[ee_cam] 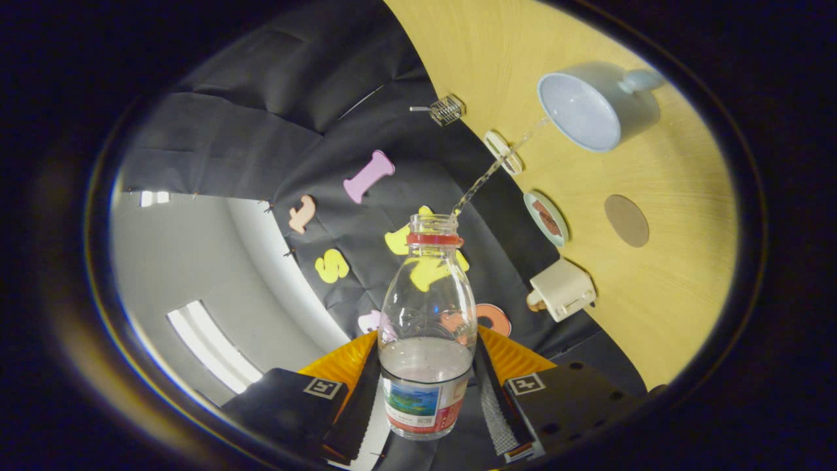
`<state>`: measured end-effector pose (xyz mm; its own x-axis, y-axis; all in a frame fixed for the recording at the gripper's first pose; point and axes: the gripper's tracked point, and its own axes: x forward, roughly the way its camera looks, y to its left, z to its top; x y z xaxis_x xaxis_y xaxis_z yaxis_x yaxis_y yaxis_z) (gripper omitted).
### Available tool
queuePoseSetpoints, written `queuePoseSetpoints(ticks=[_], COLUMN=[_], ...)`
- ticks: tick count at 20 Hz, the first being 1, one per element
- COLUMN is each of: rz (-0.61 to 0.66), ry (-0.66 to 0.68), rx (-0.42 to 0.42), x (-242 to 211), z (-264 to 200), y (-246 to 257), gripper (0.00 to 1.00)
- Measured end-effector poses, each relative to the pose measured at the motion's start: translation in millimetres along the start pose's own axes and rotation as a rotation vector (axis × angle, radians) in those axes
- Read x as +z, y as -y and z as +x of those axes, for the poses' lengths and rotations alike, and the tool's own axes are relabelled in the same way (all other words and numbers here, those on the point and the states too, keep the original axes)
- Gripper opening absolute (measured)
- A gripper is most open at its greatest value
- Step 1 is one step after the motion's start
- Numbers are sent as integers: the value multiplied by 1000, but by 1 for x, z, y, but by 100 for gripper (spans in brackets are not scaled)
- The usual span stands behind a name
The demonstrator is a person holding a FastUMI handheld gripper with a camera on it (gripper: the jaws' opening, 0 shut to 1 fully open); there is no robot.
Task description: Take the bottle from table, then pour the juice into the cup, finally place the bottle on the coaster
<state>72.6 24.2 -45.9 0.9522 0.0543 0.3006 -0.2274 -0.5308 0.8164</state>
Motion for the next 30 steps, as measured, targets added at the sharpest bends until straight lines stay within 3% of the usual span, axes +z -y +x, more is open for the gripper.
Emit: queuePoseSetpoints(ticks=[5, 18, 21, 27, 30], rz=[30, 32, -84, -433, -634], ry=[24, 67, 38, -37, -71], rx=[22, -26, -20, -165, -161], x=[4, 30, 24, 17, 13], z=[-5, -6, -6, -6, -7], y=[-6, 19, 9, 23, 11], gripper=[77, 77, 77, 77, 76])
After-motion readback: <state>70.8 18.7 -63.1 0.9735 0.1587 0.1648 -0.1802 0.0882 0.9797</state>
